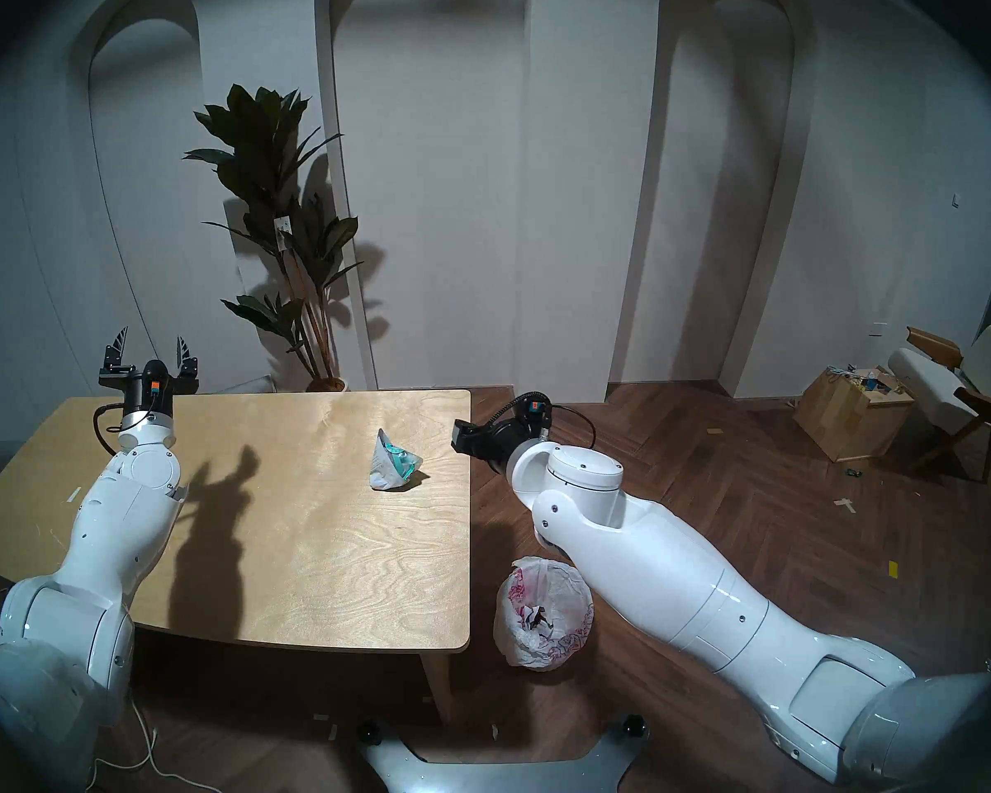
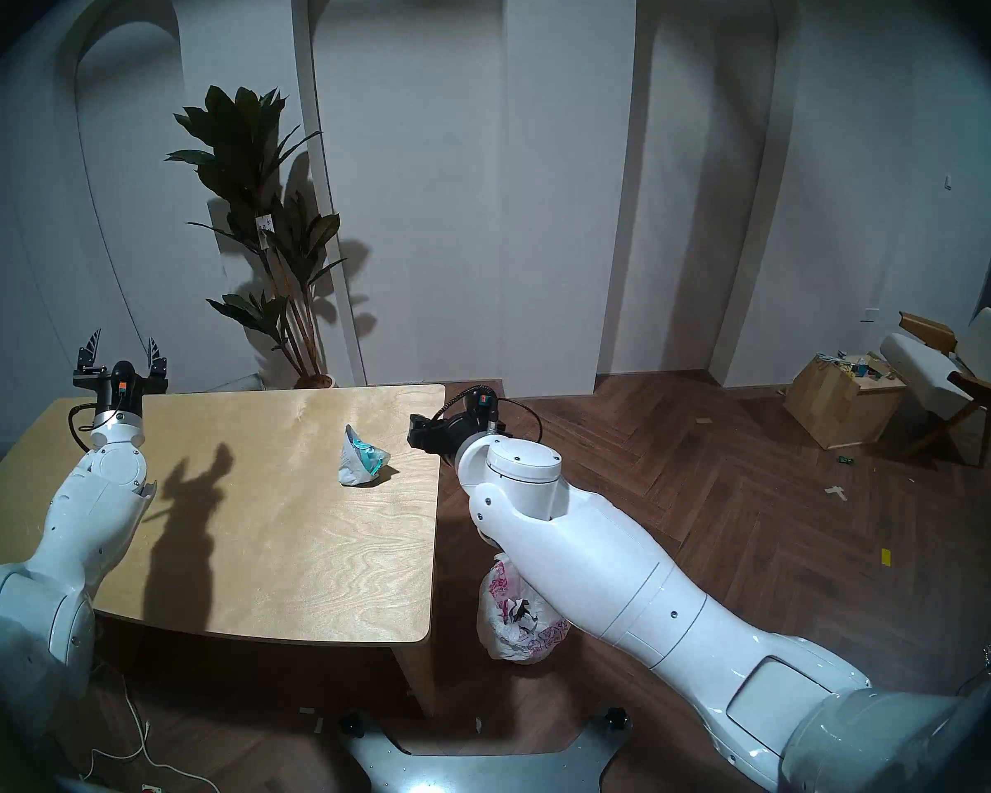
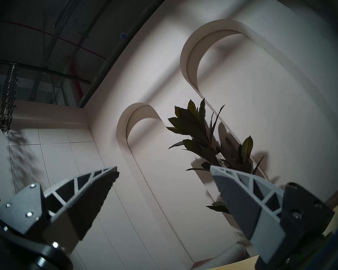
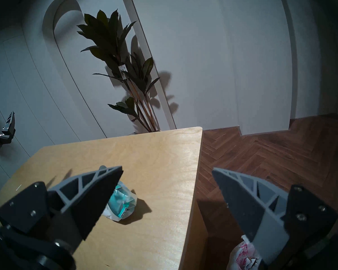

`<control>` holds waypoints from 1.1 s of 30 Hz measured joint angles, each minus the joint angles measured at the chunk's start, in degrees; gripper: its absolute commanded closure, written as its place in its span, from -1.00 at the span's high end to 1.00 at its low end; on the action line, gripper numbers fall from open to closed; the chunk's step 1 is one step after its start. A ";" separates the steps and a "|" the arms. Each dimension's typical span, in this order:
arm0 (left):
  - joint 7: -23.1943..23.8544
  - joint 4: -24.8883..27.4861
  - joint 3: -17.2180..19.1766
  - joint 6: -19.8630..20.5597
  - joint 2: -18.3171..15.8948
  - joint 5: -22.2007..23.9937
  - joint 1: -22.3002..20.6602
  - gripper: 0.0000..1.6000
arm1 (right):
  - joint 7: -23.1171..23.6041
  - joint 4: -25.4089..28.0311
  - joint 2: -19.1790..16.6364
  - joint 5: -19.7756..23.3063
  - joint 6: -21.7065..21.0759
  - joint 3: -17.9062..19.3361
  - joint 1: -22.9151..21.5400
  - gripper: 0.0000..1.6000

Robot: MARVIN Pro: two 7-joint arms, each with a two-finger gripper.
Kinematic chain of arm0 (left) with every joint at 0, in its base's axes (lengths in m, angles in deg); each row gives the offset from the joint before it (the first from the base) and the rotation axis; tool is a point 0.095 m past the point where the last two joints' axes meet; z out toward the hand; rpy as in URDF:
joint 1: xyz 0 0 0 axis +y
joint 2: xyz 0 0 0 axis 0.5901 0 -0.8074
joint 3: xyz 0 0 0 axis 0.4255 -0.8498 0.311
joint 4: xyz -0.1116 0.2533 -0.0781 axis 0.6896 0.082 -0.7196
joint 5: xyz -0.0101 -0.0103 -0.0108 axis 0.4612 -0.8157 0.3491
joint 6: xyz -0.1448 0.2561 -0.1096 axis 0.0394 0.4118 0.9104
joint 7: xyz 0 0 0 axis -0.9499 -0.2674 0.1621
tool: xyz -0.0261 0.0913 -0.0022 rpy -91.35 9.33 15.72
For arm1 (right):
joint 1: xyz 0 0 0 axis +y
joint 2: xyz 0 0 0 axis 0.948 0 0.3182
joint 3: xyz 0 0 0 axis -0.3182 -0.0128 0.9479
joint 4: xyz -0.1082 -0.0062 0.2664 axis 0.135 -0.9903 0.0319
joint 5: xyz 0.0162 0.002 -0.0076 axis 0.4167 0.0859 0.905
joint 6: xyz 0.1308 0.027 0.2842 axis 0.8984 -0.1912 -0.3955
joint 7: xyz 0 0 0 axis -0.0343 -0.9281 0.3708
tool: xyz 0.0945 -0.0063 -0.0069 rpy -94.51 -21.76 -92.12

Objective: Put the trash into the trash bin on the ground

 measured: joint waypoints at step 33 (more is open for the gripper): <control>4.59 3.75 1.15 -0.40 -1.69 0.04 3.01 1.00 | -2.83 -18.91 13.54 -2.13 -1.65 -6.96 -10.07 1.00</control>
